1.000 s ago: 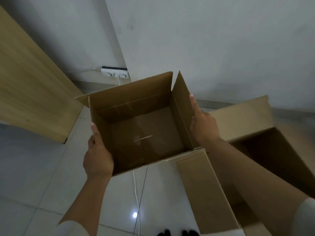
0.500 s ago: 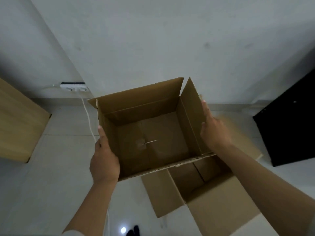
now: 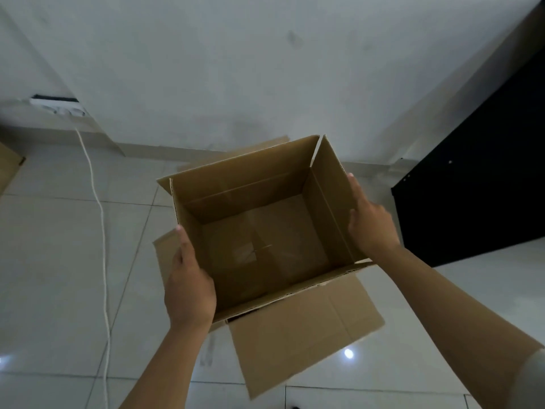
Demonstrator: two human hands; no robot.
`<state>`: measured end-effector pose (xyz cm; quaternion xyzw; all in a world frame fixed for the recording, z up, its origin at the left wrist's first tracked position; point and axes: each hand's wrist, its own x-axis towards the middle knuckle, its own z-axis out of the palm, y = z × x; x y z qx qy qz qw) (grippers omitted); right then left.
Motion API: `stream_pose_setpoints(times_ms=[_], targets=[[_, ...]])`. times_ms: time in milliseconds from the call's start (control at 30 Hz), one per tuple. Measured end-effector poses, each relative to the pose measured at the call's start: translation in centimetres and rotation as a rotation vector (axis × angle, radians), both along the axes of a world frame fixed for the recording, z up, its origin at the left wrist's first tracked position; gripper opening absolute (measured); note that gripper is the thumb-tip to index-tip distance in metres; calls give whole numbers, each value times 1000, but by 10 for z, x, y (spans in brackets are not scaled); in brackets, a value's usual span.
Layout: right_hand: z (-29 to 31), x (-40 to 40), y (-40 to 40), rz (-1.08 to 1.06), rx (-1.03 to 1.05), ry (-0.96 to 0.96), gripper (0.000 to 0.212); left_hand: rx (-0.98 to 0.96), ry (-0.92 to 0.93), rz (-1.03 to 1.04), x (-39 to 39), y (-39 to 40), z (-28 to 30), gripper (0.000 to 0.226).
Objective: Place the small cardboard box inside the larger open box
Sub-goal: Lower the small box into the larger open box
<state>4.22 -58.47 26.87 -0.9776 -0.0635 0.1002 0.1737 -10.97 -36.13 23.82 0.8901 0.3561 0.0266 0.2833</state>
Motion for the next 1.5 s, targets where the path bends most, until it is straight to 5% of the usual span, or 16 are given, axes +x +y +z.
stream_pose_setpoints(times_ms=[600,1100,1500], targets=[[-95,28,-60,77,83,4,69,-41,-5,47,5,-58,-89,73],[-234,43,-56,149,-212,-67,77,11,82,-2,32,-59,-215,82],[-296,39,-58,189,-221,-43,79,48,133,-64,48,-64,-271,86]])
